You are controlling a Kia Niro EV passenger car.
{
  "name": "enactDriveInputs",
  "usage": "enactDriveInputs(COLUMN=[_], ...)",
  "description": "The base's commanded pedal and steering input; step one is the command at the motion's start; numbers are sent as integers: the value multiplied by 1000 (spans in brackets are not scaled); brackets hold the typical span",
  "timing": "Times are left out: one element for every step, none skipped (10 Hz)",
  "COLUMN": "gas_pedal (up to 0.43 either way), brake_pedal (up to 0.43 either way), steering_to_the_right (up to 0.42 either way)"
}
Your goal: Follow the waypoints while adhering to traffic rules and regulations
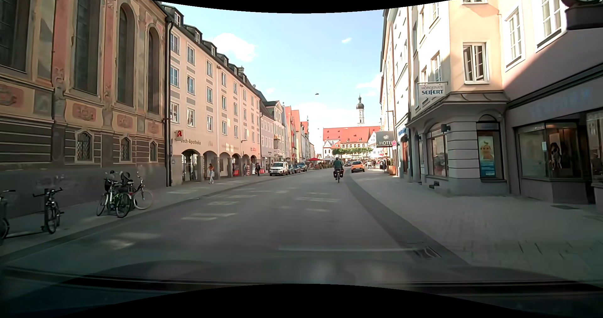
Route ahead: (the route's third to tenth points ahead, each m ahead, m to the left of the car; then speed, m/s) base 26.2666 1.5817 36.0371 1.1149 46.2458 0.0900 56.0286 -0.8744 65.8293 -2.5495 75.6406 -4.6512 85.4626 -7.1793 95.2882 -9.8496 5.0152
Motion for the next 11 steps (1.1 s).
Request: enactDriveInputs(gas_pedal=[39,39,39,28,0,0,0,0,0,0,0], brake_pedal=[6,6,6,6,6,6,6,6,6,6,6], steering_to_the_right=[14,13,13,13,13,13,13,12,12,12,12])
